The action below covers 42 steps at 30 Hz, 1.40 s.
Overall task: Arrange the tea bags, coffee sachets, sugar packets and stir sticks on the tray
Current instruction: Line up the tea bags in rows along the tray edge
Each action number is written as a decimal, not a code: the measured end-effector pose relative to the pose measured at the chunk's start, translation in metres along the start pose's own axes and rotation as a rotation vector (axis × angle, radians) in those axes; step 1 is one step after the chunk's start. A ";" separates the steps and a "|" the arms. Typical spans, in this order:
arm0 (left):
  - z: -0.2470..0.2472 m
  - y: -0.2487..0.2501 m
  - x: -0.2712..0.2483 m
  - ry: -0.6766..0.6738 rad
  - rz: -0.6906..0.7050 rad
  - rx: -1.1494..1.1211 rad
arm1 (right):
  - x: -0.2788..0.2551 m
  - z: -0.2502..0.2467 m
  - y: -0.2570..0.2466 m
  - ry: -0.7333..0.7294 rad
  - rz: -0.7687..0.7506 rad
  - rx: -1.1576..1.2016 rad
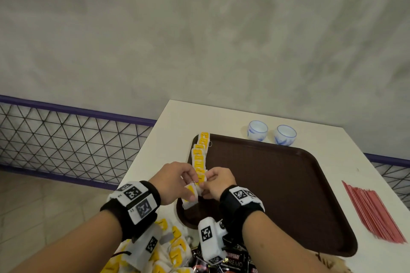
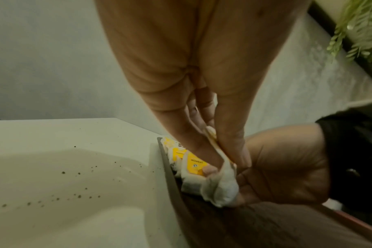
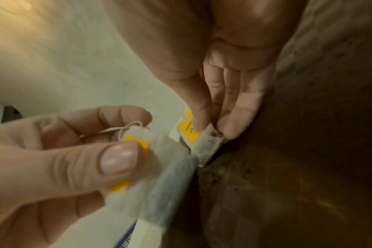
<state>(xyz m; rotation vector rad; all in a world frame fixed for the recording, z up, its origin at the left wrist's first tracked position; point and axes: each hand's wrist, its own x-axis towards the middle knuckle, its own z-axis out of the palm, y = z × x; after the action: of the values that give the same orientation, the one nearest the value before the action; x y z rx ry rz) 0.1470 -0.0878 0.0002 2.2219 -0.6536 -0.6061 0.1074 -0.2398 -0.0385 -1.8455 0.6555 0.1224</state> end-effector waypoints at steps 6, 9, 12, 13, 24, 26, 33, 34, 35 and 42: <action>0.005 0.001 0.016 -0.015 -0.019 0.080 | 0.005 -0.001 -0.001 0.028 -0.010 0.037; 0.008 -0.002 0.024 0.000 -0.027 0.103 | 0.008 -0.004 0.003 0.057 -0.013 0.075; 0.012 -0.003 0.030 -0.009 -0.030 0.138 | 0.010 -0.006 0.007 0.083 0.026 0.122; 0.013 -0.003 0.031 -0.013 -0.026 0.156 | 0.012 -0.005 0.008 0.076 0.036 0.132; 0.010 -0.001 0.040 0.090 0.023 0.385 | 0.015 0.005 0.009 0.016 -0.013 0.133; 0.007 -0.002 0.040 0.118 0.018 0.407 | 0.016 0.000 0.010 0.026 0.008 0.120; -0.006 -0.008 0.031 0.137 0.014 0.371 | 0.020 -0.004 0.006 0.003 0.095 0.165; -0.008 -0.010 0.030 0.141 0.008 0.361 | 0.020 -0.002 0.003 -0.007 0.091 0.167; -0.010 -0.012 0.028 0.145 0.003 0.349 | 0.019 0.000 0.001 -0.019 0.084 0.172; -0.026 -0.025 0.016 0.189 -0.006 0.303 | 0.025 0.025 -0.001 -0.016 -0.081 -0.032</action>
<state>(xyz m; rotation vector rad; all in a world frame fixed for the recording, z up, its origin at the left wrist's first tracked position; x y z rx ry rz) 0.1810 -0.0690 -0.0063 2.5238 -0.6764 -0.3085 0.1348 -0.2267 -0.0569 -1.8972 0.5702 0.0949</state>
